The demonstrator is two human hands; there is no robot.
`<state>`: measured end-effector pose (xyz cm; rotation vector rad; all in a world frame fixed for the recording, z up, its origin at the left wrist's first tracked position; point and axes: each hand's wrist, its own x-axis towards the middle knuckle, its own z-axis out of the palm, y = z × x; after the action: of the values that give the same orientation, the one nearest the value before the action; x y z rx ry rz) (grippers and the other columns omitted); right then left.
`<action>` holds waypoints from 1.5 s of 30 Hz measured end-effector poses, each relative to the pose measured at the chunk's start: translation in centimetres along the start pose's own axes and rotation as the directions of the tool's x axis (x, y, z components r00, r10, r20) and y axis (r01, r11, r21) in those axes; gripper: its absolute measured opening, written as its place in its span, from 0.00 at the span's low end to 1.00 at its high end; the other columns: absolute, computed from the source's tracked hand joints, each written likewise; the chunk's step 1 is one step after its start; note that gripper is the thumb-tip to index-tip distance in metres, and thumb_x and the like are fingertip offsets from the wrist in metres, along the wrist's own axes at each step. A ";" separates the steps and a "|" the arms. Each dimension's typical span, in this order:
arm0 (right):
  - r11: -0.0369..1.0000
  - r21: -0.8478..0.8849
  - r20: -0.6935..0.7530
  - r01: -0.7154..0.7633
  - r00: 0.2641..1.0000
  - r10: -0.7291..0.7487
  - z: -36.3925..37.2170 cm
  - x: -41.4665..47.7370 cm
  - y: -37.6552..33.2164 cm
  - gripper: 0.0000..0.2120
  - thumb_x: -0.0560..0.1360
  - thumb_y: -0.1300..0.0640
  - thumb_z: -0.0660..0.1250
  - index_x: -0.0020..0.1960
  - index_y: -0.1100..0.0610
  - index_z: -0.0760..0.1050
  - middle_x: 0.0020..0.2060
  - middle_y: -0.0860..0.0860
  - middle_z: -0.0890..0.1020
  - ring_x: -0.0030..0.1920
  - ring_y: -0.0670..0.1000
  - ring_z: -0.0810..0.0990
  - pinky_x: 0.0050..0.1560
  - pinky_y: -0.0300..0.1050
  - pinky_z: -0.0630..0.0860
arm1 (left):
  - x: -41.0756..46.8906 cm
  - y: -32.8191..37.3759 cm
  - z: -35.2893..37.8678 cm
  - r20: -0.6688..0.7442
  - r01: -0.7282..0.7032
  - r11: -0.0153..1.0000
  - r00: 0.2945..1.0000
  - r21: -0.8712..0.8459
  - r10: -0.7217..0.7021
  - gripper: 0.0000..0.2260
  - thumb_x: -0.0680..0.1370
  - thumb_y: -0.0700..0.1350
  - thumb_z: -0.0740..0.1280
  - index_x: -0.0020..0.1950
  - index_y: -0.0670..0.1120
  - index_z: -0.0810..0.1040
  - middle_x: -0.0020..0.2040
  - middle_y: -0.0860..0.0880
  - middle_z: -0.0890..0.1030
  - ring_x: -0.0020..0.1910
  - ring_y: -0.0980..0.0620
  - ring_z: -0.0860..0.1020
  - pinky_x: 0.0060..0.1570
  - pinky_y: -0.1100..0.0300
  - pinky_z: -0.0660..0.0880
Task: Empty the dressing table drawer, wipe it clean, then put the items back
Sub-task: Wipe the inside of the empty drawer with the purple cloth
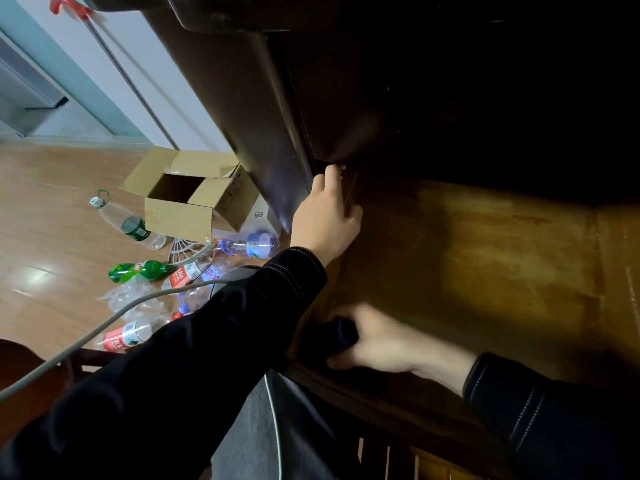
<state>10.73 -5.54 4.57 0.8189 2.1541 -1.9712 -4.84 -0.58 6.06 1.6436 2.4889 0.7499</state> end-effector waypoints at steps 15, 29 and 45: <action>0.960 0.245 -0.010 0.137 0.990 -0.139 -0.5 -1.3 -1.2 0.14 0.69 0.66 0.79 0.51 0.59 0.79 0.42 0.48 0.83 0.45 0.46 0.82 0.48 0.40 0.79 | 0.1 0.2 -0.2 0.008 0.005 0.999 1.000 0.032 -0.005 0.24 0.75 0.46 0.65 0.70 0.44 0.63 0.60 0.45 0.74 0.49 0.37 0.78 0.42 0.54 0.68; 0.990 -0.075 0.044 -0.119 0.991 0.123 -1.4 -1.6 0.7 0.20 0.72 0.58 0.78 0.61 0.56 0.78 0.54 0.56 0.83 0.54 0.52 0.82 0.53 0.42 0.79 | 0.0 0.2 -0.3 0.020 0.002 1.000 1.000 0.019 -0.003 0.25 0.76 0.46 0.65 0.71 0.45 0.63 0.60 0.46 0.74 0.48 0.39 0.78 0.41 0.54 0.70; 0.968 -0.183 0.073 -0.175 0.979 0.191 -1.4 -0.9 0.6 0.22 0.72 0.58 0.76 0.64 0.53 0.75 0.54 0.51 0.82 0.53 0.51 0.81 0.48 0.42 0.79 | 0.0 0.0 0.0 0.017 -0.004 1.000 1.000 0.028 0.003 0.27 0.76 0.47 0.65 0.72 0.46 0.61 0.58 0.46 0.74 0.45 0.42 0.78 0.39 0.55 0.70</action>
<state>12.15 -4.53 4.67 0.8484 2.0821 -1.6706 -4.81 -0.61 6.10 1.6563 2.4972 0.7016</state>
